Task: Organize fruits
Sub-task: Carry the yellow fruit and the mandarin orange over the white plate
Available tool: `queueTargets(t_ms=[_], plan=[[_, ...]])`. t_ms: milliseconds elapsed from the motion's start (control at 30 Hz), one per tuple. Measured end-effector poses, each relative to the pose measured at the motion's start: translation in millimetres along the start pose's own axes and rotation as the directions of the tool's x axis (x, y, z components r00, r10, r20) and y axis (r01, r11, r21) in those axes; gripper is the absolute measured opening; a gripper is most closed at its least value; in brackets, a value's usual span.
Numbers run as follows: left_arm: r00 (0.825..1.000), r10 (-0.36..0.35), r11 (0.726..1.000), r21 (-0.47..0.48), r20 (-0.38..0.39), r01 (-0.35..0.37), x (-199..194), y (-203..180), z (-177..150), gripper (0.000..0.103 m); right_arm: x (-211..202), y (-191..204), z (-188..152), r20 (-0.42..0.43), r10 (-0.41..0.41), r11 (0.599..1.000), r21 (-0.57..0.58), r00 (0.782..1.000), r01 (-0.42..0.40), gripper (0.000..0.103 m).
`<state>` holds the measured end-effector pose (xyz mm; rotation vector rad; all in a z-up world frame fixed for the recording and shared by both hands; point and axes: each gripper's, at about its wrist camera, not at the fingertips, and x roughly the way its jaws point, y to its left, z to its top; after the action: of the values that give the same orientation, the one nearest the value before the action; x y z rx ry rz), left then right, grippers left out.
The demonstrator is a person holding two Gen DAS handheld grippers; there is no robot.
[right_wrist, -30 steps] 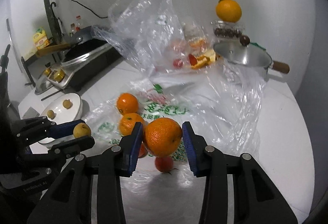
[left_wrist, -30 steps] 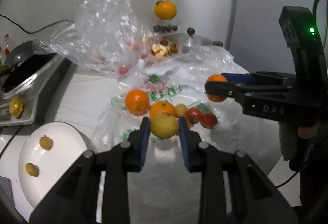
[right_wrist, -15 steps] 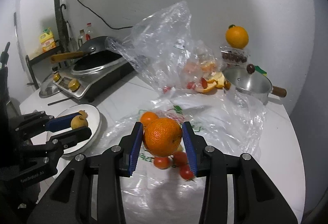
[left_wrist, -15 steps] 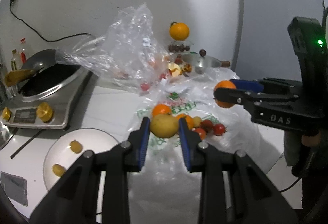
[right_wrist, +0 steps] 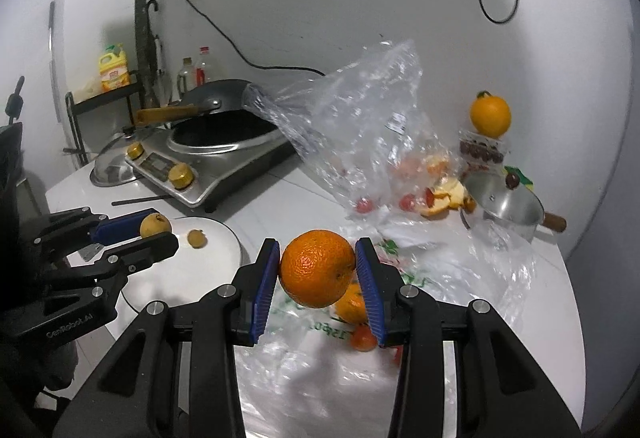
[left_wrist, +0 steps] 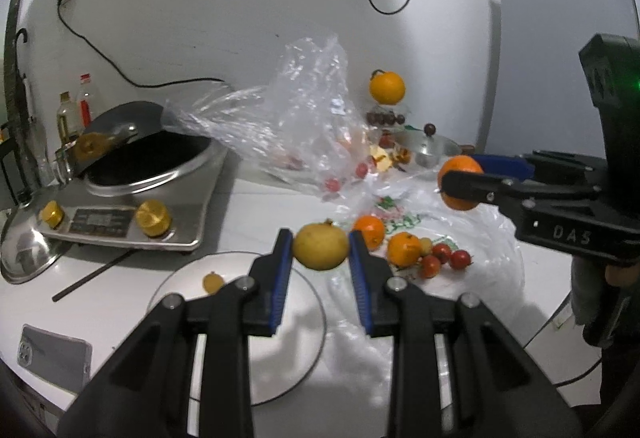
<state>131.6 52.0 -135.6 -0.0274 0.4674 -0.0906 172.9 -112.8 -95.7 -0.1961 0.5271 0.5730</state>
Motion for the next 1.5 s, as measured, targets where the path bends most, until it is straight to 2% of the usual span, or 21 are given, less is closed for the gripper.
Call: queueTargets(t_ms=[367,800,1100,1500], plan=[[0.999,0.04,0.999,-0.034,0.02,-0.039,-22,40,-10,0.029,10,44,18,-0.006,0.028,0.998,-0.059,1.0,-0.028,0.042],[0.993,0.112,0.988,-0.105,-0.028,-0.114,-31,91,-38,0.029,42,94,25,-0.046,0.095,0.989,-0.112,0.994,-0.1,0.042],[0.992,0.111,0.983,-0.142,-0.066,-0.12,-12,110,-59,0.029,66,120,21,-0.097,0.142,0.976,-0.153,0.985,-0.156,0.042],[0.991,0.098,0.986,-0.124,-0.086,-0.109,27,119,-51,0.029,102,111,16,-0.144,0.14,0.979,-0.13,0.98,-0.159,0.042]])
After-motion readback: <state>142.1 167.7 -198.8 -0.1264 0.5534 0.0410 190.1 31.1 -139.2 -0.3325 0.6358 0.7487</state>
